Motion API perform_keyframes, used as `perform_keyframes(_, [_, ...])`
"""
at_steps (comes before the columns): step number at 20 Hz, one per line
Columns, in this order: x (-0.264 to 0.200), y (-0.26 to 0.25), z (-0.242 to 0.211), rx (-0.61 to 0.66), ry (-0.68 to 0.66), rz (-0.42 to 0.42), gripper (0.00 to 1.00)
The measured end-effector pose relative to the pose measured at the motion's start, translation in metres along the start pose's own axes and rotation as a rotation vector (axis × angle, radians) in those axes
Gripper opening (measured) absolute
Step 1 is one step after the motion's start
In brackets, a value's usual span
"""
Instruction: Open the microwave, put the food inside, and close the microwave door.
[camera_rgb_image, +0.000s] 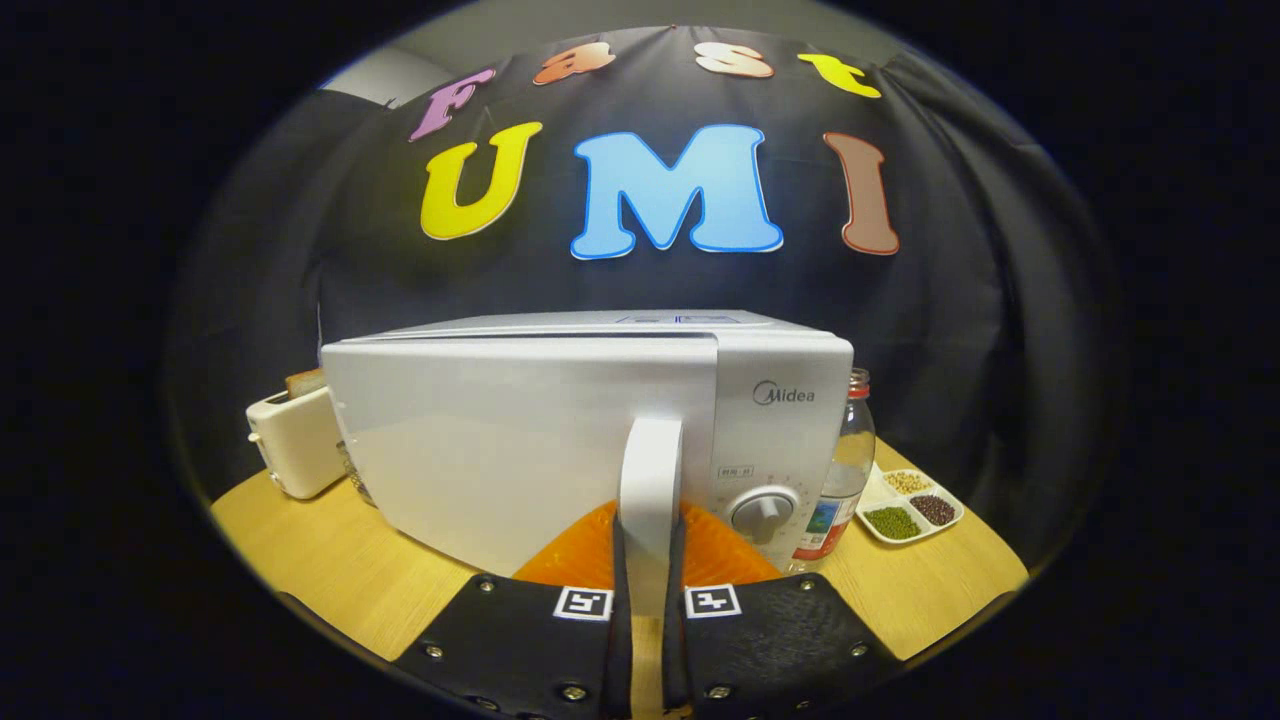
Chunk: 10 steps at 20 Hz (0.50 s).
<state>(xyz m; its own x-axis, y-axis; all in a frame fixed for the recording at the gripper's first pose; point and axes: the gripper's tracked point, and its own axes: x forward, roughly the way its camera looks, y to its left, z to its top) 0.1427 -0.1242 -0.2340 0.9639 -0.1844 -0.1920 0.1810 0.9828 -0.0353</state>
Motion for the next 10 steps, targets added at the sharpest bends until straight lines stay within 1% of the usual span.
perform_keyframes(2, [-0.029, 0.017, -0.008, -0.029, 0.024, 0.060, 0.12])
perform_keyframes(6, [-0.096, 0.074, -0.028, -0.051, 0.030, 0.230, 0.12])
perform_keyframes(10, [-0.139, 0.131, -0.044, -0.020, 0.039, 0.334, 0.12])
